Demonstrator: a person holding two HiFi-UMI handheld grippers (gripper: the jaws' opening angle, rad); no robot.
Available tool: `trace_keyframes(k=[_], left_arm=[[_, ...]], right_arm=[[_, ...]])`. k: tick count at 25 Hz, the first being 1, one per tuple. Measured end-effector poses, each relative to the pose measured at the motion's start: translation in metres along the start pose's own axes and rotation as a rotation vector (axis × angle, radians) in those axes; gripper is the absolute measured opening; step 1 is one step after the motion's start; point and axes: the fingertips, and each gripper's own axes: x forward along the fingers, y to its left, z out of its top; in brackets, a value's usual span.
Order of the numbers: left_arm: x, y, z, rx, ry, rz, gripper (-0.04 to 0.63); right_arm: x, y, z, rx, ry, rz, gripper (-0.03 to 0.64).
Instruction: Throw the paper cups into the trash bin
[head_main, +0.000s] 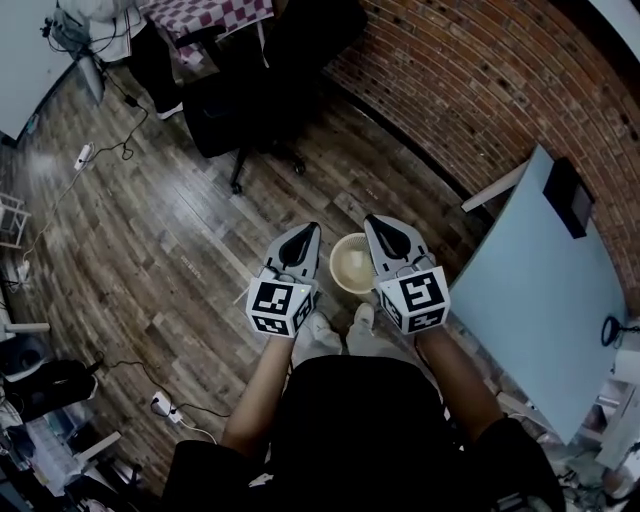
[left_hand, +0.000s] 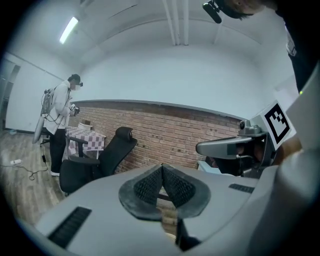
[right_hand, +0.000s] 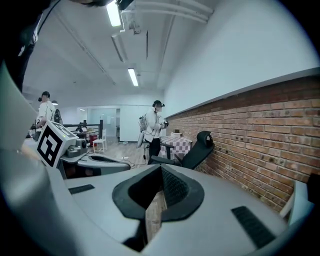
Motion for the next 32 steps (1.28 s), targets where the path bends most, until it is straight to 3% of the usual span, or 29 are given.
trace_keyframes(k=[19,32], left_arm=[[-0.016,-0.015,0.026,0.089,-0.040,-0.068,0.009],[-0.021,-0.072,0.031,0.122,-0.049,-0.074,0.009]], right_arm=[[-0.009,0.026,0.023,0.046,-0.110,0.028,0.005],[-0.063,0.010,0.020,0.060,-0.144,0.015,0.004]])
